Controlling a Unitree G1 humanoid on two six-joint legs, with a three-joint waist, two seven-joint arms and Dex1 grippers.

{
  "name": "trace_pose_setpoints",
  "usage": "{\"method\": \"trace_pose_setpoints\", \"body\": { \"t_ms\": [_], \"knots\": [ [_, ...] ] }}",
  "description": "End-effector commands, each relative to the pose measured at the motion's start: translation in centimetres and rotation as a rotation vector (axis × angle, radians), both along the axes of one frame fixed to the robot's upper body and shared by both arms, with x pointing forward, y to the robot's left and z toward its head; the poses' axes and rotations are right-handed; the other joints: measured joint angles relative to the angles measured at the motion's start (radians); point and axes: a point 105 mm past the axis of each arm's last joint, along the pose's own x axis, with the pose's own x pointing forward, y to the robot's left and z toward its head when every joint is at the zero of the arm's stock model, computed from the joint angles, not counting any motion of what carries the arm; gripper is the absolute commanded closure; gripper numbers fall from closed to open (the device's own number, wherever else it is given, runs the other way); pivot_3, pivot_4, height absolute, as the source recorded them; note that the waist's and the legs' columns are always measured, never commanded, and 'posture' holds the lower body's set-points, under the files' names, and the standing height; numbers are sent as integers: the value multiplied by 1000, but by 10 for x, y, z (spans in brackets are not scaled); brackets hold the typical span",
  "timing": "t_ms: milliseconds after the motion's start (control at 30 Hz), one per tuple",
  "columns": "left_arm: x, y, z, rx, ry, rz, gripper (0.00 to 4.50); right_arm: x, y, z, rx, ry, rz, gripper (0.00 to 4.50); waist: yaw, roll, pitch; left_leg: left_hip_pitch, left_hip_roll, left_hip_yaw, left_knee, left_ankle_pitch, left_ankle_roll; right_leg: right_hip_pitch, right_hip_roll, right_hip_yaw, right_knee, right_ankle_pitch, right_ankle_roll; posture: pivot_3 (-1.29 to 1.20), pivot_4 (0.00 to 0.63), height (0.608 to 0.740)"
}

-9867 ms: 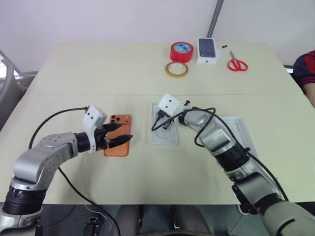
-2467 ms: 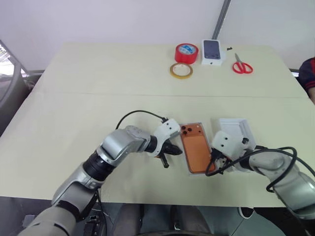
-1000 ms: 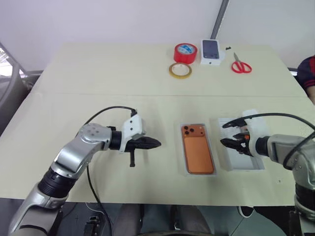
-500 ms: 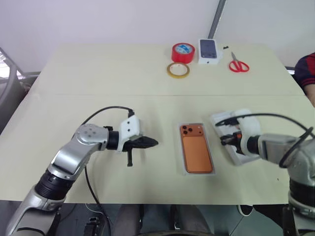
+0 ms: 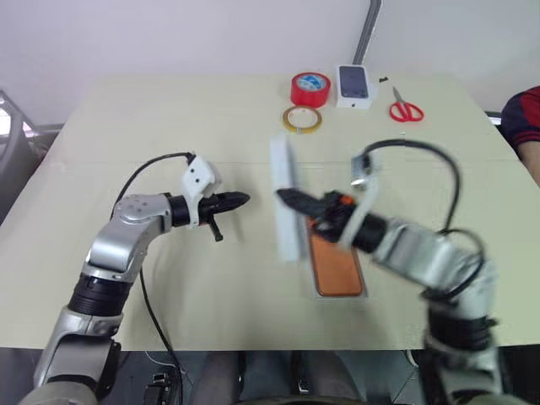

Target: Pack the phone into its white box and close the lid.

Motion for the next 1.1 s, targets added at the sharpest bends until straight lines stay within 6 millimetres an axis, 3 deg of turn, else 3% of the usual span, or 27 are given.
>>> {"method": "trace_pose_setpoints", "body": {
  "t_ms": [33,200,333,433,500,733,833,1000,1100],
  "knots": [
    [-4,-9,8,-5,-47,-36,4500,-13,3,-5,4,88,-43,4488,3,0,0,0,0,0,0,0,0,0,0,0,0,0,0,0,150,740],
    [-18,-32,3,-20,-18,-121,4500,-9,-18,-40,-110,178,-92,4488,3,0,0,0,-1,0,1,0,0,1,-1,0,0,0,0,0,150,740],
    [-34,-53,-7,-21,25,-197,4500,1,-35,-48,-168,172,-114,2702,-1,0,0,1,0,0,0,0,0,1,0,0,0,0,0,0,150,740],
    [-43,-66,-12,-17,42,-246,4500,14,-57,-42,-275,84,-107,1234,0,1,0,1,0,0,0,0,0,1,0,0,0,0,0,0,150,740],
    [-46,-75,-15,-18,56,-268,4500,21,-75,-33,-399,2,-72,1234,4,6,1,1,0,0,1,0,0,1,0,0,0,0,0,0,150,740],
    [-43,-105,-26,13,72,-299,4500,32,-133,-9,-788,-146,-35,1234,11,6,1,1,-1,0,1,-1,3,3,1,0,-2,0,0,0,150,740],
    [-39,-117,-30,17,77,-297,4500,36,-149,-8,-953,-220,-47,2036,8,7,1,1,-1,0,1,-1,3,3,0,0,-2,0,0,0,150,740],
    [-38,-124,-23,-18,78,-304,4500,34,-161,-11,-1126,-317,-1,4463,8,7,1,1,0,0,1,-1,3,2,1,0,-2,0,0,0,150,740],
    [-36,-115,-17,-29,74,-287,4500,27,-167,-19,-1285,-381,72,4463,8,7,1,1,-1,0,1,-1,3,2,0,0,-2,0,0,0,150,740]
  ]
}}
